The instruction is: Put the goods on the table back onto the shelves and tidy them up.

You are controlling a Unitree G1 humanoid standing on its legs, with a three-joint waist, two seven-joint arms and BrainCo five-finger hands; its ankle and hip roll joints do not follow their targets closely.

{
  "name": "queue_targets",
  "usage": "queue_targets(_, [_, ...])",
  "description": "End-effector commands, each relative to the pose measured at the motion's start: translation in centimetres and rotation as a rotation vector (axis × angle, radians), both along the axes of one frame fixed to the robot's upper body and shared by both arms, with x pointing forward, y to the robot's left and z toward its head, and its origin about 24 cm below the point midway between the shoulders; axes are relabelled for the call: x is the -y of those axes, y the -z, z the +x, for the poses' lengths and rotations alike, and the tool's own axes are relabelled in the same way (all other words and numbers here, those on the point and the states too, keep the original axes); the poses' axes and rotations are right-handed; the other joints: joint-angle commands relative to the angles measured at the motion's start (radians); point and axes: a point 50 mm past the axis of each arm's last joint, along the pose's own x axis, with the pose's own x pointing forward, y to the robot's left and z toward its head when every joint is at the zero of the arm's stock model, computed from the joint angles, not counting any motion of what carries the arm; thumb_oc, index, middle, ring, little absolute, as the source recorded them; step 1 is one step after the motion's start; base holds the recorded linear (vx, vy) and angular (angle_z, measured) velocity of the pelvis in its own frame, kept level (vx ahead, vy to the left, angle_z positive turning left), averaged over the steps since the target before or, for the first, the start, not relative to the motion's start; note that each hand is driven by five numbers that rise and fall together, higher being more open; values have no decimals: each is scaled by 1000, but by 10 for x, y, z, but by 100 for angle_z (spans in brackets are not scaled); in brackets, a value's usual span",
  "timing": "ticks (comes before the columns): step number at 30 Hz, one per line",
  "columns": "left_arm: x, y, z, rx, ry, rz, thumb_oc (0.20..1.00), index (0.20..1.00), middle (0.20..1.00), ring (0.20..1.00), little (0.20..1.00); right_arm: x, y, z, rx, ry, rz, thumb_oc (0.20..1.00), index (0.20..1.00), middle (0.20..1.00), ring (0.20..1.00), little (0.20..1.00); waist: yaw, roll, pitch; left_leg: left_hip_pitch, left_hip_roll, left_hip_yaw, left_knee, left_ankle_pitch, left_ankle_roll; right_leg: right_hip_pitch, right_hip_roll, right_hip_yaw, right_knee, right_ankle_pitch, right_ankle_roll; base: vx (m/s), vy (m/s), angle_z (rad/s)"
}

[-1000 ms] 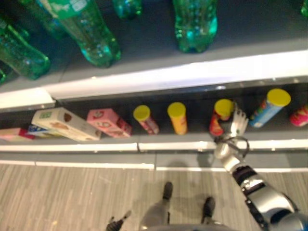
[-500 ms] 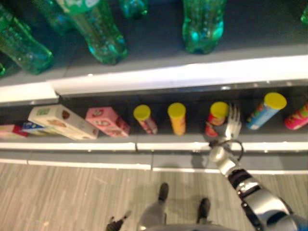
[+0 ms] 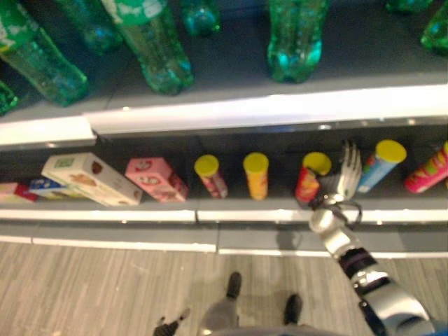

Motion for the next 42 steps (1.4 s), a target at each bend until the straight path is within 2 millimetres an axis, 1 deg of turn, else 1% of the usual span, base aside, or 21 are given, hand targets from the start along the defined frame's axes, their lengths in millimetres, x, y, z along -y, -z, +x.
queue_targets(1, [-11, 1, -6, -70, 69, 50, 1000, 1000, 1000, 1000, 1000, 5, -14, -8, 111, -13, -39, 1000, 1000, 1000, 1000, 1000, -3, -22, -71, -34, 30, 23, 0, -28, -17, 85, -73, 75, 6, -144, 94, 0, 0, 0])
queue_targets(6, [-11, 2, -9, -82, 57, 51, 1000, 1000, 1000, 1000, 1000, 2, -13, -24, 127, -69, -24, 1000, 1000, 1000, 1000, 1000, -25, -35, -74, -14, 35, 37, 0, -37, -16, 94, -71, 88, 6, -142, 94, 0, 0, 0])
queue_targets(11, [-5, 4, -17, -90, -13, 31, 1000, 1000, 1000, 1000, 1000, 0, 7, -67, 56, -172, -21, 1000, 1000, 1000, 1000, 1000, -98, -55, -67, 49, 52, 90, 0, -56, -3, 106, -70, 151, 6, -128, 98, -17, 52, -19])
queue_targets(13, [0, 4, -13, -62, -59, 19, 1000, 1000, 1000, 1000, 1000, -3, 12, -76, 36, -215, -38, 1000, 1000, 1000, 1000, 1000, -112, -75, -29, 40, 40, 33, 101, -110, -4, 83, -74, 234, 18, -103, 96, -124, 69, -65])
queue_targets(15, [9, 5, -16, -58, -104, -2, 1000, 1000, 1000, 1000, 1000, -5, 20, -83, -18, -258, -72, 1000, 1000, 1000, 1000, 1000, -113, -87, -10, 46, -21, -158, 203, -222, 9, 29, -72, 345, 64, -85, 98, -134, 152, -120])
queue_targets(17, [17, 6, -13, -62, -61, -18, 1000, 1000, 1000, 1000, 1000, 4, 36, -88, -102, -210, -86, 1000, 1000, 1000, 1000, 1000, -145, -87, -9, 72, -69, -280, 275, -285, 30, -23, -44, 484, 103, -70, 102, -84, 226, -177])
queue_targets(18, [17, 6, -13, -61, -60, -18, 1000, 1000, 1000, 1000, 1000, 4, 36, -88, -102, -209, -86, 1000, 1000, 1000, 1000, 1000, -143, -89, -10, 68, -71, -278, 275, -281, 30, -28, -45, 487, 103, -67, 103, -87, 305, -221])
queue_targets(19, [22, 6, -10, -57, 63, -16, 1000, 1000, 1000, 1000, 1000, 21, 43, -92, -147, -135, -79, 1000, 1000, 1000, 1000, 1000, -197, -92, -20, 105, -81, -287, 259, -317, 48, -66, -30, 577, 119, -49, 119, -96, 326, -222])
queue_targets(21, [25, 6, -6, -57, 210, -6, 1000, 1000, 1000, 1000, 1000, 41, 51, -102, -195, -28, -66, 1000, 1000, 1000, 1000, 1000, -240, -99, -36, 149, -67, -209, 204, -319, 62, -107, -35, 646, 105, -11, 154, -103, 332, -184])
queue_targets(22, [24, 6, -6, -58, 211, -5, 1000, 1000, 1000, 1000, 1000, 41, 51, -102, -195, -27, -65, 1000, 1000, 1000, 1000, 1000, -233, -103, -39, 148, -70, -202, 197, -312, 61, -113, -38, 654, 103, -6, 156, -260, 268, -143])
queue_targets(23, [26, 3, 5, -19, 282, 18, 1000, 1000, 1000, 1000, 1000, 56, 53, -106, -188, 87, -47, 1000, 1000, 1000, 1000, 1000, -274, -112, -19, 161, -81, -145, 183, -322, 78, -170, -27, 688, 80, 71, 198, -369, 207, -143])
queue_targets(24, [23, 1, 15, 14, 310, 39, 1000, 1000, 1000, 1000, 1000, 62, 53, -108, -189, 131, -38, 1000, 1000, 1000, 1000, 1000, -268, -118, -2, 156, -84, -89, 183, -324, 87, -204, -20, 678, 61, 92, 215, -477, 226, -130])
queue_targets(25, [22, -1, 22, 48, 308, 47, 1000, 1000, 1000, 1000, 1000, 65, 58, -110, -215, 158, -32, 1000, 1000, 1000, 1000, 1000, -259, -119, 13, 146, -85, -43, 197, -327, 94, -227, -27, 601, 49, 94, 207, -366, 67, -197])
queue_targets(27, [20, -6, 39, 123, 228, 30, 1000, 1000, 1000, 1000, 1000, 72, 66, -114, -280, 183, -73, 1000, 1000, 1000, 1000, 1000, -228, -102, 36, 132, -68, 47, 203, -309, 98, -250, -91, 324, 66, 59, 157, -305, 2, -211])
queue_targets(28, [20, -9, 44, 161, 194, 21, 1000, 1000, 1000, 1000, 1000, 74, 67, -115, -291, 196, -84, 1000, 1000, 1000, 1000, 1000, -223, -96, 38, 135, -64, 74, 189, -293, 100, -234, -118, 242, 86, 41, 144, -191, -7, -166])
queue_targets(31, [29, -8, 42, 170, 154, -37, 1000, 1000, 1000, 1000, 1000, 79, 74, -117, -346, 242, -92, 1000, 1000, 1000, 1000, 1000, -207, -72, 22, 142, -34, 171, 148, -256, 102, -187, -197, 135, 158, 16, 128, -297, -34, -152])
queue_targets(32, [28, -8, 43, 170, 154, -37, 1000, 1000, 1000, 1000, 1000, 79, 74, -116, -346, 242, -92, 1000, 1000, 1000, 1000, 1000, -205, -74, 21, 140, -37, 172, 146, -252, 102, -190, -199, 137, 157, 18, 128, -267, -85, -133])
queue_targets(34, [35, 0, 20, 89, 97, -74, 1000, 1000, 1000, 1000, 1000, 67, 73, -109, -356, 183, -86, 1000, 1000, 1000, 1000, 1000, -173, -56, -12, 139, -5, 271, 118, -224, 92, -106, -331, 27, 179, 39, 135, -214, -167, -145])
queue_targets(38, [42, 4, 3, 26, 67, -97, 1000, 1000, 1000, 1000, 1000, 47, 81, -104, -409, 93, -64, 1000, 1000, 1000, 1000, 1000, -159, -78, -65, 154, 15, 343, 80, -196, 73, -52, -425, 83, 170, 138, 176, -7, -282, -130])
queue_targets(40, [39, 3, 4, 32, 55, -86, 1000, 1000, 1000, 1000, 1000, 37, 90, -105, -456, 61, -22, 1000, 1000, 1000, 1000, 1000, -153, -92, -88, 178, 32, 372, 37, -166, 47, -33, -413, 105, 138, 131, 199, 22, -476, -110])
queue_targets(42, [29, 3, 8, 22, 47, -46, 1000, 1000, 1000, 1000, 1000, 31, 116, -115, -588, 44, 37, 1000, 1000, 1000, 1000, 1000, -143, -106, -108, 183, 84, 391, 8, -117, -1, -22, -358, 70, 87, 60, 216, 2, -528, -84])
